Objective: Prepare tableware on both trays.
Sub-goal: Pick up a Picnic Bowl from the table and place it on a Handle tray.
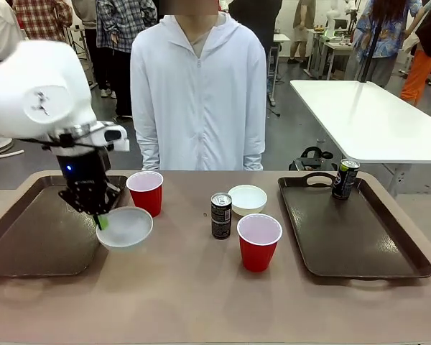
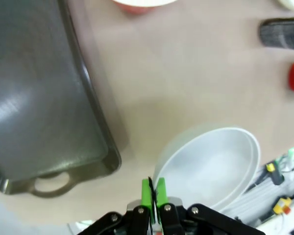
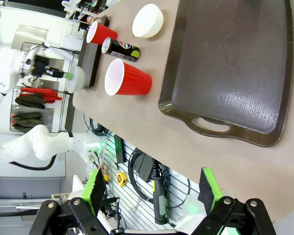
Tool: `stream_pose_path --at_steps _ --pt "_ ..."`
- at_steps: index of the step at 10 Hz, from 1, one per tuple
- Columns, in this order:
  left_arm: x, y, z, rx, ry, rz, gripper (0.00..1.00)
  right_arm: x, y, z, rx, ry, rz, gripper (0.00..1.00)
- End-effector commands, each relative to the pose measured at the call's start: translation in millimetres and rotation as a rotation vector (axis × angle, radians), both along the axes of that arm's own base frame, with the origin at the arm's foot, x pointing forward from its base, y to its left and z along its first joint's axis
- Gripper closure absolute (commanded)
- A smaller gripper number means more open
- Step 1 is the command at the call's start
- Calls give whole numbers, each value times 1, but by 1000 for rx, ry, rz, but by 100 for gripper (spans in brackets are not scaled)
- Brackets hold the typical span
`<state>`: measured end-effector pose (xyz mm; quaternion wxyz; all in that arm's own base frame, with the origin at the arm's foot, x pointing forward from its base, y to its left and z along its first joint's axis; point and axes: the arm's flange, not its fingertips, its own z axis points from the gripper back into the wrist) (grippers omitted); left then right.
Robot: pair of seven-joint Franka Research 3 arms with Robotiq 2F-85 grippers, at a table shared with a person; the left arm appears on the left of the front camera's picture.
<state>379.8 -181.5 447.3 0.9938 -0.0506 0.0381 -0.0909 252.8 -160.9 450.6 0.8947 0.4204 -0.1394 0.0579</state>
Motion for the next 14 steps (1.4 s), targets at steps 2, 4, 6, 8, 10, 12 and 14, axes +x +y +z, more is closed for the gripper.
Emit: stream_pose_path --at_steps 2,4,6,8,10,12,14 --pt "0 24 25 -35 -38 -48 100 0 0 0 1 0 3 0" --pt "15 60 40 -38 -18 -80 100 0 0 0 1 0 3 0" --pt "30 101 55 -53 -31 -34 100 0 0 0 1 0 3 0" --pt "52 143 61 -46 -31 35 100 0 0 0 1 0 3 0" --pt "72 177 57 -53 -21 104 100 0 0 0 1 0 3 0" --pt "84 205 48 -33 -85 169 100 0 0 0 1 0 3 0" --pt "91 223 26 -29 -115 195 100 0 0 0 1 0 3 0"
